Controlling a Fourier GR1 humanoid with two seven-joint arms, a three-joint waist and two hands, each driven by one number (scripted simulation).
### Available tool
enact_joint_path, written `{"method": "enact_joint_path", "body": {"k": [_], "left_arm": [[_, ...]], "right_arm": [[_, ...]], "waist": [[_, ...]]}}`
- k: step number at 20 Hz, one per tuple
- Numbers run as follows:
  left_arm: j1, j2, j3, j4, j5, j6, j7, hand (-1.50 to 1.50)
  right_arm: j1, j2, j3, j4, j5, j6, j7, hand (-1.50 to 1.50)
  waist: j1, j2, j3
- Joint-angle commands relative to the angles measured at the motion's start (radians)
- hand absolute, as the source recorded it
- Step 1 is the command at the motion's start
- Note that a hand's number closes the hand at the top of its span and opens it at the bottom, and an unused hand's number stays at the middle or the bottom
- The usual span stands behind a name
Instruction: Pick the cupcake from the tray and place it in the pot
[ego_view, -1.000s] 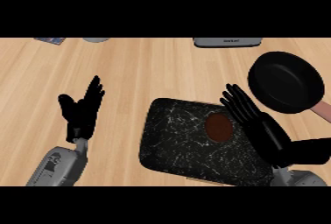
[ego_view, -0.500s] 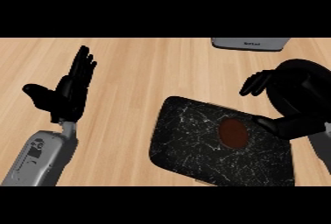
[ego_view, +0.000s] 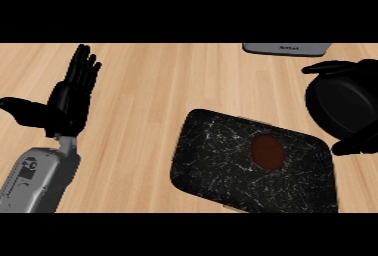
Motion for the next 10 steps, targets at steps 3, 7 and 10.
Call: {"method": "enact_joint_path", "body": {"k": [3, 7, 10], "left_arm": [[-0.009, 0.001, 0.009, 0.010, -0.013, 0.007, -0.007, 0.00], [0.023, 0.003, 0.026, 0.009, 0.012, -0.021, -0.022, 0.00], [0.081, 0.024, 0.027, -0.040, 0.011, -0.036, -0.006, 0.00]], "right_arm": [[-0.062, -0.106, 0.124, 0.046, 0.276, 0.071, -0.257, -1.50], [-0.082, -0.145, 0.246, 0.036, 0.420, -0.014, -0.336, -1.50], [-0.107, -0.092, 0.314, 0.109, 0.498, -0.114, -0.370, -1.50]], "waist": [[-0.014, -0.006, -0.003], [-0.026, -0.012, -0.005], [-0.030, -0.018, -0.006]]}}
